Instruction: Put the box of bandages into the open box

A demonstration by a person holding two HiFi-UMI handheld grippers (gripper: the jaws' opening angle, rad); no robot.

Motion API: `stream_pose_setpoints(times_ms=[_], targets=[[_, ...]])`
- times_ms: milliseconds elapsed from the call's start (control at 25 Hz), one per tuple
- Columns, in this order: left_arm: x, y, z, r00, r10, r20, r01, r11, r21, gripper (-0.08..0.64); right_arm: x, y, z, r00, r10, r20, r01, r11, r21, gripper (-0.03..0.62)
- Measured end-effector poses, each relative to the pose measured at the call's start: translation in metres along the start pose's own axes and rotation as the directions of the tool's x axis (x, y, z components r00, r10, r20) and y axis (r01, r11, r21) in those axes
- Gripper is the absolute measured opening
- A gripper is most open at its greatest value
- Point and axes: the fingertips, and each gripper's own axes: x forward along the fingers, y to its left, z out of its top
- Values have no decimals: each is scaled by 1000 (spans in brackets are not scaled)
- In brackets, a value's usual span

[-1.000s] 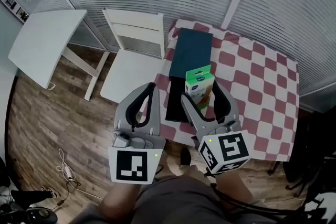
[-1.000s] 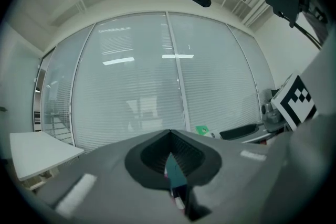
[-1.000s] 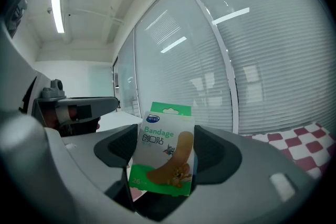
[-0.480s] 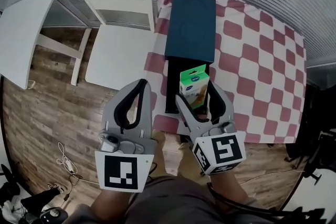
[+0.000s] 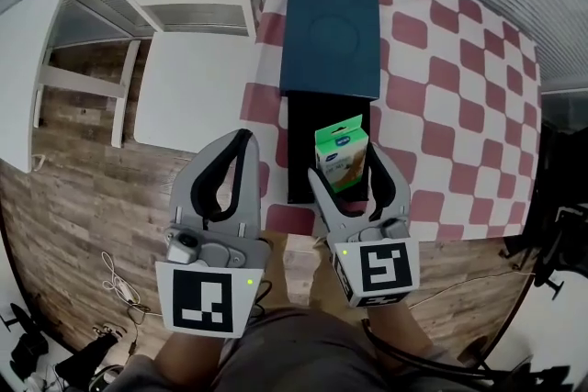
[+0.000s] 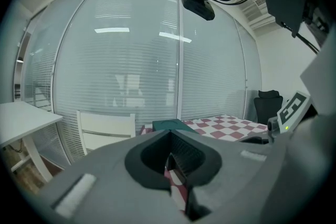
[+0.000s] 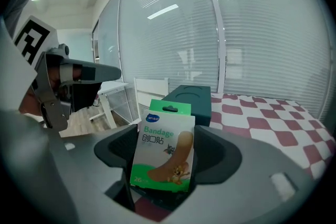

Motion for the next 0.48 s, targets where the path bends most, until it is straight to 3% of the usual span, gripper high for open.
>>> stream_pose_setpoints(times_ms=[480], targets=[[18, 0, -6, 1000, -25, -17, 25, 1000, 1, 0, 13, -9, -25, 995, -5, -101, 12, 998, 64, 367]])
